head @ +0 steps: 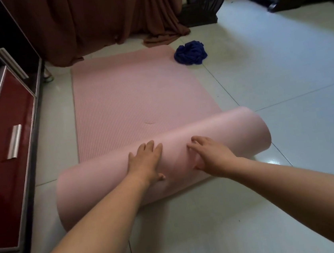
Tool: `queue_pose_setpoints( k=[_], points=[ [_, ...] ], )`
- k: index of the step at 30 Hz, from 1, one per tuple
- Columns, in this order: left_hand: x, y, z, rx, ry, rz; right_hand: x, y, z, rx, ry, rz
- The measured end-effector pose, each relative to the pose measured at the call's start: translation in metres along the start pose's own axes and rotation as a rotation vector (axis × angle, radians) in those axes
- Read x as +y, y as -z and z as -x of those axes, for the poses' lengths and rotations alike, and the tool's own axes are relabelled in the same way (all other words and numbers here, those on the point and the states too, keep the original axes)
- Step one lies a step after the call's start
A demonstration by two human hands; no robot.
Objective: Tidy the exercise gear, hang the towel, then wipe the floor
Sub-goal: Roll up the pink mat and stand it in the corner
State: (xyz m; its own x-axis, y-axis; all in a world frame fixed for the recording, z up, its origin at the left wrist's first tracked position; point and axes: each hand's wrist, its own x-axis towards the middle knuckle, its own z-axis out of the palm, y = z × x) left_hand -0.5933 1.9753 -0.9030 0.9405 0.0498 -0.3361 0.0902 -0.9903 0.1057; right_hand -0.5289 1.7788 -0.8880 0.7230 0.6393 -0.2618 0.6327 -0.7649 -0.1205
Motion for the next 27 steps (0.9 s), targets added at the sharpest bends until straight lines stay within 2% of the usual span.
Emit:
queue_pose_setpoints(
  k=[4, 9, 14, 18, 22, 27],
  points=[
    [-0.01, 0.006, -0.011, 0.023, 0.012, 0.053, 0.002, -0.008, -0.01, -0.011, 0.042, 0.017],
    [-0.024, 0.01, -0.016, 0.13, 0.069, 0.08, -0.001, -0.006, -0.041, -0.038, 0.126, 0.122],
    [-0.026, 0.014, -0.016, 0.201, 0.133, 0.02, 0.013, 0.019, -0.089, 0.013, 0.238, 0.058],
    [-0.022, 0.031, -0.021, 0.143, 0.163, -0.021, 0.02, 0.028, -0.118, 0.096, 0.281, -0.061],
    [-0.016, 0.041, -0.036, 0.047, 0.208, -0.074, 0.025, 0.026, -0.134, 0.242, 0.15, -0.235],
    [-0.019, 0.052, -0.054, 0.008, 0.207, -0.085, 0.027, 0.023, -0.141, 0.335, 0.136, -0.218]
  ],
)
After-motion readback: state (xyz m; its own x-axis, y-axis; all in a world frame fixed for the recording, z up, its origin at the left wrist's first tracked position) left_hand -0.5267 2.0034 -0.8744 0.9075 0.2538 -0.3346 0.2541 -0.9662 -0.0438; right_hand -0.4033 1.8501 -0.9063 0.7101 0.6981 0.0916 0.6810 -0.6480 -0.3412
